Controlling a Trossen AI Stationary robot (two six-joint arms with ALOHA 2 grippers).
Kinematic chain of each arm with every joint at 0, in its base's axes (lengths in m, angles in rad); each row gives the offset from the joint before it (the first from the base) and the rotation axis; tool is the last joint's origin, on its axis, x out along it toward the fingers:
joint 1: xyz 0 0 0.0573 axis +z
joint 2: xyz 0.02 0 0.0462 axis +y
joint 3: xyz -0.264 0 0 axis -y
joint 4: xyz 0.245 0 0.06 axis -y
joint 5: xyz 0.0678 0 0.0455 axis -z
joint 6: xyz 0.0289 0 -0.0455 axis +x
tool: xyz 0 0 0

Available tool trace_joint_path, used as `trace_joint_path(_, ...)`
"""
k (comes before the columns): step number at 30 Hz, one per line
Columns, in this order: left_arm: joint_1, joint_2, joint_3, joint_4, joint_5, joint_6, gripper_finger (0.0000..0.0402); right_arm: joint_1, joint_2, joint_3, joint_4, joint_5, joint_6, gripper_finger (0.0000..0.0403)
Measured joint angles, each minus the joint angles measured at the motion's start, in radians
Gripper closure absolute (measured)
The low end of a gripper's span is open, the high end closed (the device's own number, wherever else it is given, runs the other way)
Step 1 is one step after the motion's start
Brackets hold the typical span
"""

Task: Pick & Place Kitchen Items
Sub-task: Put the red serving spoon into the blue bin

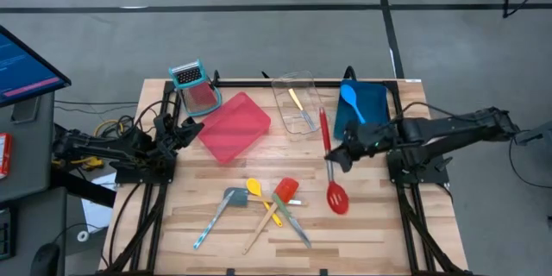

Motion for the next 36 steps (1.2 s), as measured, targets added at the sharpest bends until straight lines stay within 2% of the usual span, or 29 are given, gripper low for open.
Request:
trace_joint_path(7,0.000,0.000,0.000,0.000,0.000,0.000,0.0399,-0.051,-0.065,0.001,0.229,-0.010,-0.152,0.0332)
trace_joint_path(14,0.000,0.000,0.000,0.000,0.000,0.000,0.0399,-0.055,-0.119,0.001,0.450,-0.024,-0.230,0.0331)
trace_joint_path(21,0.000,0.000,0.000,0.001,0.000,0.000,0.0399,-0.055,-0.154,0.001,0.681,-0.125,-0.320,0.0331)
trace_joint_path(28,0.000,0.000,0.000,0.002,0.000,0.000,0.0399,-0.054,-0.163,0.001,0.873,-0.204,-0.342,0.0331)
trace_joint_path(32,0.000,0.000,0.000,0.002,0.000,0.004,0.0399,-0.054,-0.161,0.001,1.017,-0.270,-0.421,0.0331)
trace_joint_path(36,0.000,0.000,0.000,0.002,0.000,0.001,0.0399,-0.054,-0.168,0.001,1.097,-0.333,-0.447,0.0331)
